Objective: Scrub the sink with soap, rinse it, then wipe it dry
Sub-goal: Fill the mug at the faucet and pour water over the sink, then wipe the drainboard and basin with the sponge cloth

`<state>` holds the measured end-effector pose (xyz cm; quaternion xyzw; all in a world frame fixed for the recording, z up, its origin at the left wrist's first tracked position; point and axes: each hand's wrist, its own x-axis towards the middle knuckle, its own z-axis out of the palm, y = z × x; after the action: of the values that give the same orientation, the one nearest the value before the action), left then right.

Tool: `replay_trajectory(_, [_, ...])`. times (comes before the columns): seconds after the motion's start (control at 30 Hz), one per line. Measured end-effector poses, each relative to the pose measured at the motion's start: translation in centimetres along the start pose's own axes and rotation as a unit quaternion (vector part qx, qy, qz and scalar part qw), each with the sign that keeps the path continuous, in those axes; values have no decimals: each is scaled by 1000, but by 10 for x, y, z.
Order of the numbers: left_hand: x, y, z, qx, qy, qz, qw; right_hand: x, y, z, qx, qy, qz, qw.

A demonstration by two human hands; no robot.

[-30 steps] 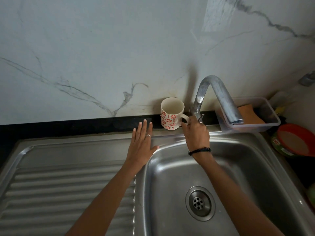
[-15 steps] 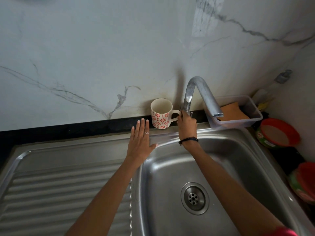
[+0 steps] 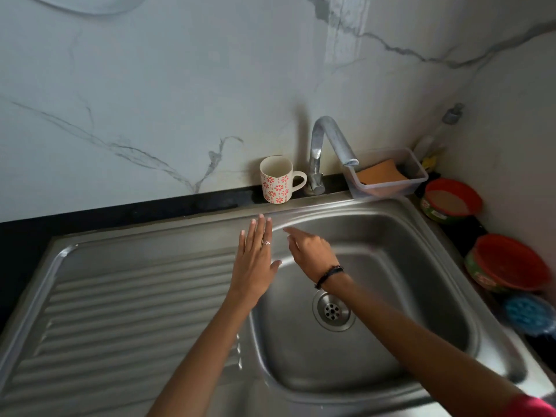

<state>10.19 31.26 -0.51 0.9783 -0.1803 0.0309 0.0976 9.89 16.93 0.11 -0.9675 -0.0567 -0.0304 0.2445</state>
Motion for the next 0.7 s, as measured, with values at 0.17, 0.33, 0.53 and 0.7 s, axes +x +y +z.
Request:
replay_trajectory(0.17, [-35, 8, 1, 23, 19, 14, 999, -49, 27, -18, -73, -95, -66, 991])
replay_trajectory(0.33, [-58, 54, 5, -18, 20, 31, 999, -92, 55, -44, -120, -136, -66, 981])
replay_trajectory(0.53, [-77, 125, 20, -18, 27, 93, 995, -136, 90, -67, -139, -109, -69, 982])
replay_trajectory(0.7, [-84, 170, 37, 38, -3, 122, 992, -166, 116, -87, -131, -98, -41, 986])
